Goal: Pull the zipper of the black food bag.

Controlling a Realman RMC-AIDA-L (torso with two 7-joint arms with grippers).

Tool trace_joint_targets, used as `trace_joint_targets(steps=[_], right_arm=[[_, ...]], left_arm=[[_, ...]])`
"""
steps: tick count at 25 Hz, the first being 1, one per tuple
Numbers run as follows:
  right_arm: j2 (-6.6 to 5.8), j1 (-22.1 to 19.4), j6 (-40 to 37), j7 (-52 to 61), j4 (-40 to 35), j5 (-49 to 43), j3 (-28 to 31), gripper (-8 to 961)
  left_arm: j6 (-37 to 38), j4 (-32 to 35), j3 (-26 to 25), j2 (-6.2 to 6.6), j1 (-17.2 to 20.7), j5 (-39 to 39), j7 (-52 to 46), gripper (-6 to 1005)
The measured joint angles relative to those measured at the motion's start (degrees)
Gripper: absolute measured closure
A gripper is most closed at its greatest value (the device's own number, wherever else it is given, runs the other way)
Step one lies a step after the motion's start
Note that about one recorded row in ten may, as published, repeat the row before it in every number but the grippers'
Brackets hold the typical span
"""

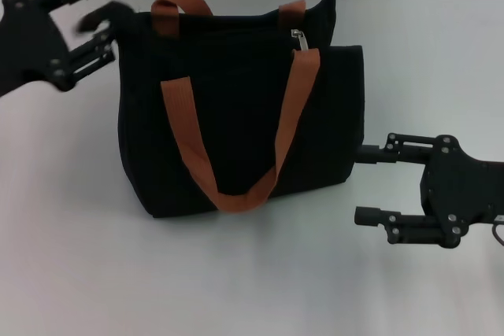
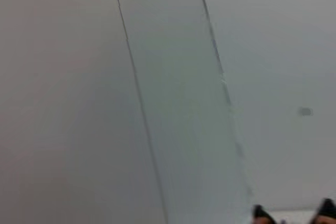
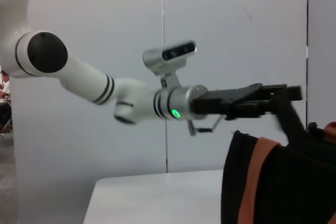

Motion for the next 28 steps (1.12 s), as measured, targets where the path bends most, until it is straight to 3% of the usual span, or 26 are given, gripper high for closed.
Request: trace_joint_targets(steps=[1,2,4,5,9,12,15,16,18,19,28], right_arm=[[0.00,0.21,0.32,0.06,0.02,-0.10,0.00,243],[0.00,0.21,0.32,0.06,0.02,-0.10,0.00,243],[0.00,0.37,0.54,0.27,0.03,-0.17,-0.01,243],[0.00,0.37,0.54,0.27,0.03,-0.17,-0.01,243],[0.02,0.49,1.73,0.79,0.03,-0.25,-0.39,243],[0.02,0.49,1.76,0.79,0.02,-0.27,-0.40,243],[0.04,0.60,1.80,0.80,0.07,-0.31,-0.44,243],[0.13,0.72,1.83,0.80,0.09,-0.32,-0.44,243],[0.18,0.81,1.83,0.80,0.16,-0.33,-0.46,243],[0.21,0.97,1.83,0.79,0.90,-0.34,-0.53,243],[0.24,1.99,2.24,-1.05,5.83,-1.39,-0.86,243]], left_arm=[[2.36,4.04,0.38,1.59,0.41,2.83,-7.42,532],[2.36,4.04,0.38,1.59,0.41,2.83,-7.42,499],[6.69,7.60,0.30,3.88,0.49,6.11,-16.83,433],[6.69,7.60,0.30,3.88,0.49,6.11,-16.83,385],[11.84,9.23,0.27,7.14,-0.05,9.49,-28.82,191],[14.14,9.07,-0.10,7.46,-0.18,9.96,-30.37,172],[17.54,7.26,0.07,6.96,-0.17,8.32,-30.29,159],[18.13,6.23,1.15,5.97,0.10,7.37,-29.39,159],[18.13,5.44,1.64,5.23,0.31,7.37,-28.29,160],[18.12,2.66,2.32,3.81,0.54,7.48,-24.88,160],[17.26,-7.63,9.97,0.53,0.67,9.71,-12.12,162]])
